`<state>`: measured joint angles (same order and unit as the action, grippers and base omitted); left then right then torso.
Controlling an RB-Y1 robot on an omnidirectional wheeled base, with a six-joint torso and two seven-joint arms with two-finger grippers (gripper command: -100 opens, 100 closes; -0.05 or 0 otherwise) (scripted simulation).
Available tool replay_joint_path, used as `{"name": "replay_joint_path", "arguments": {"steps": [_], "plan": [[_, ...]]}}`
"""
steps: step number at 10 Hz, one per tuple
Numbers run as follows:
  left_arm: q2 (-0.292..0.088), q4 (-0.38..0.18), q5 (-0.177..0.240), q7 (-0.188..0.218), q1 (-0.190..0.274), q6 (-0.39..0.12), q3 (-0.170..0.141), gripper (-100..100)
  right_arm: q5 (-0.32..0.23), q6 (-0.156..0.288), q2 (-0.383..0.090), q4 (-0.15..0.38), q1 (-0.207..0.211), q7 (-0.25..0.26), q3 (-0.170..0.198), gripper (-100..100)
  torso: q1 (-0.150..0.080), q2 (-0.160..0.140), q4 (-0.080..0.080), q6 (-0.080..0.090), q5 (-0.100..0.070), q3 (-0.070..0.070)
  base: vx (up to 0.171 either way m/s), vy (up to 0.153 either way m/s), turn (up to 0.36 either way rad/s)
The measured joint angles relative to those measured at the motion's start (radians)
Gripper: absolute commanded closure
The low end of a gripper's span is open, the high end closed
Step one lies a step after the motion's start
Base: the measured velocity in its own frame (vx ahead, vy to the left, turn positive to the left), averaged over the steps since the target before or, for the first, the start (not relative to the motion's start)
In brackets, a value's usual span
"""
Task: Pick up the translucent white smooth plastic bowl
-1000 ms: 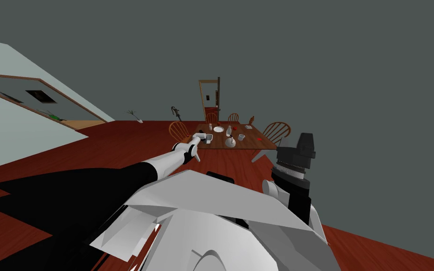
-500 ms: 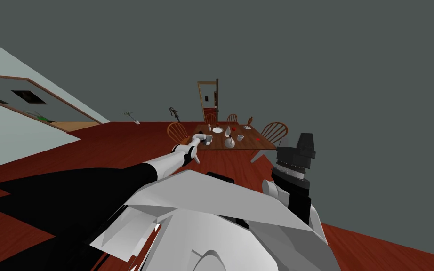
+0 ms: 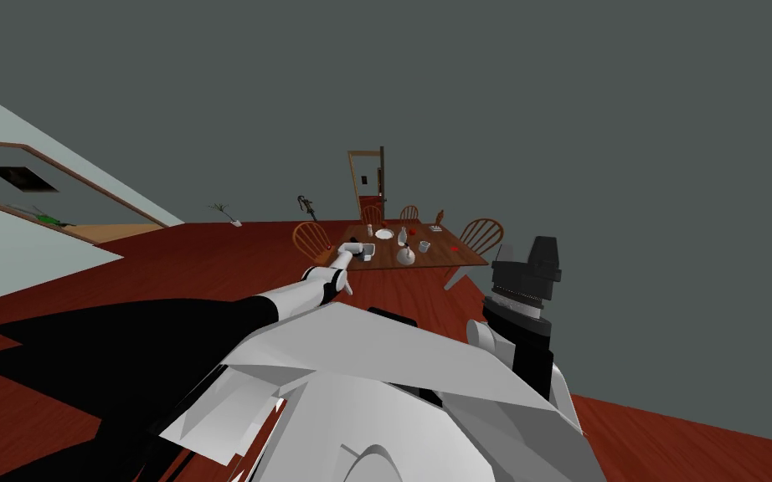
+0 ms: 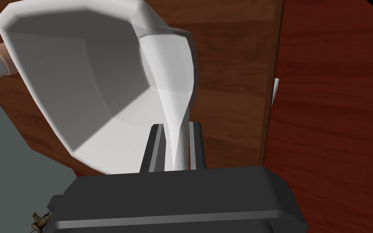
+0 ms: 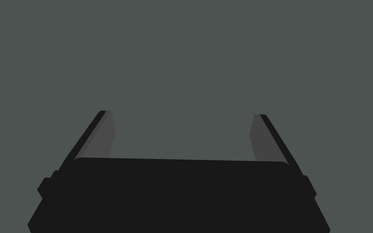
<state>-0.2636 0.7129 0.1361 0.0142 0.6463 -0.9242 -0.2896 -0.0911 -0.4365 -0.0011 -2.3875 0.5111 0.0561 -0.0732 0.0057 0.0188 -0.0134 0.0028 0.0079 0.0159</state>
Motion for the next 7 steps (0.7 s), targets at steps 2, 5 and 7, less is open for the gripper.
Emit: {"name": "replay_joint_path", "arguments": {"steps": [2, 5, 7], "plan": [[0.000, 0.047, 0.004, -0.003, -0.042, 0.000, -0.001, 100, 0.000, 0.000, 0.000, 0.000, 0.000, 0.000, 0.000, 0, 0.004, 0.000, -0.003, -0.003, 0.001, 0.001, -0.004, -0.005, 0.021], [0.010, 0.180, 0.010, 0.017, -0.136, -0.054, -0.001, 100, 0.000, 0.000, 0.000, 0.000, 0.000, 0.000, 0.000, 0, 0.006, 0.006, -0.005, -0.001, 0.003, 0.005, 0.057, 0.011, -0.102], [0.008, 0.228, 0.016, 0.017, -0.171, -0.050, -0.002, 100, 0.000, 0.000, 0.000, 0.000, 0.000, 0.000, 0.000, 0, 0.006, 0.006, -0.004, -0.001, 0.002, 0.005, 0.036, 0.003, -0.093]]}}
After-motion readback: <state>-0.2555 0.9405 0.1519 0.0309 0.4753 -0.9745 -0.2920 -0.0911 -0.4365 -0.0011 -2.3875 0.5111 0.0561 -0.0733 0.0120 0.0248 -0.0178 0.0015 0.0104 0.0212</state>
